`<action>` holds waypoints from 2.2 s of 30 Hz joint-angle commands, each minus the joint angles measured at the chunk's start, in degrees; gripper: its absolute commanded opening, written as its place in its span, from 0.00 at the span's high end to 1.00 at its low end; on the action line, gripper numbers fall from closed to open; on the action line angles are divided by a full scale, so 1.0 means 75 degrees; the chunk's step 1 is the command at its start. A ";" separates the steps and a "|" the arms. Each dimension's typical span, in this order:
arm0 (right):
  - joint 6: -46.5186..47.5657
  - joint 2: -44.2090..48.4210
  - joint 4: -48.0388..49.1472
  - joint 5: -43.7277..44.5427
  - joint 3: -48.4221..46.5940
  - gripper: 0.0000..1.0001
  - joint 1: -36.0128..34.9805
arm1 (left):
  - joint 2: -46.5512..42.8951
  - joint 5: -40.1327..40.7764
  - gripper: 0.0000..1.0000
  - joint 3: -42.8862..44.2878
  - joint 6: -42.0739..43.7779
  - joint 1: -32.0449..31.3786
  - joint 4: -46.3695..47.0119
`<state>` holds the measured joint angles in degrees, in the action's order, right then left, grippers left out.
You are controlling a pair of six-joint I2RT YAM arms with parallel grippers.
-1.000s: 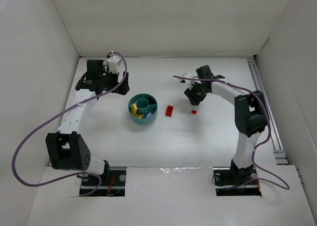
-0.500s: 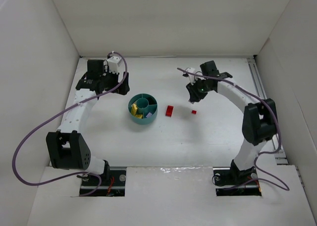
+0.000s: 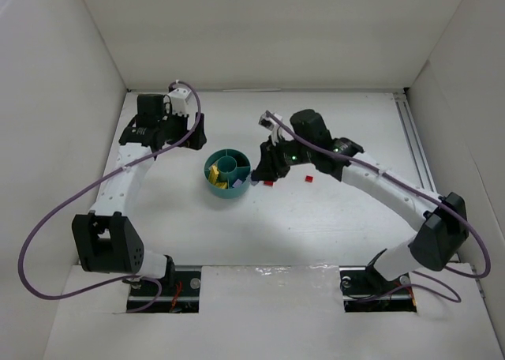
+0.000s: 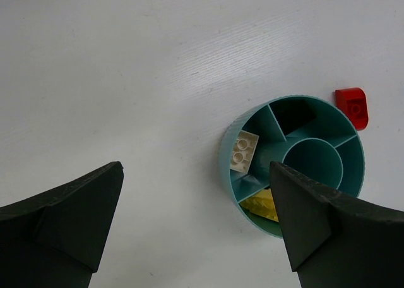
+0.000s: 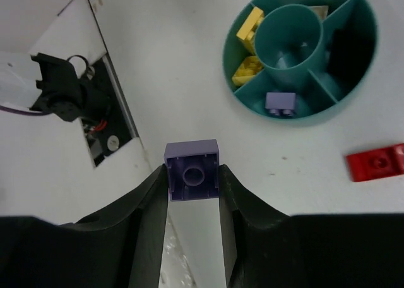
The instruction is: Sort the legos into containers by color
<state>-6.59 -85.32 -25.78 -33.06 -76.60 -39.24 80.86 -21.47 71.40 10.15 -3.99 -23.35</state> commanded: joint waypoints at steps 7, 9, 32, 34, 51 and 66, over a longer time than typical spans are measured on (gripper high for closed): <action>-0.1946 -0.0424 0.2709 0.1325 0.0768 0.89 -0.0931 | -0.0598 -0.0055 0.01 -0.0098 -0.0182 0.0040 0.0208; -0.2027 -0.0728 0.2780 0.1594 0.0476 0.89 -0.0932 | -0.0668 -0.0055 0.01 -0.0168 -0.0182 0.0040 0.0208; -0.1524 -0.1948 0.3273 0.2602 0.0229 0.56 -0.0932 | -0.0598 0.0086 0.01 -0.0168 -0.0042 0.0040 0.0348; -0.1454 -0.1716 0.3273 0.2603 0.0229 0.48 -0.0932 | -0.0598 0.0086 0.01 -0.0098 -0.0041 0.0040 0.0348; -0.3467 -0.0331 0.0392 0.4655 0.0405 0.17 0.0205 | -0.0645 0.1034 0.01 -0.0250 -0.0673 0.0040 0.1098; -0.4664 -0.3975 -0.3169 0.4045 -0.3368 0.23 0.0919 | -0.0516 0.1562 0.01 -0.0133 -0.0920 0.0040 0.1098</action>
<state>-40.01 -113.91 -42.28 -2.22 -96.84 -33.21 78.04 -10.85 69.89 4.14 -3.99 -17.12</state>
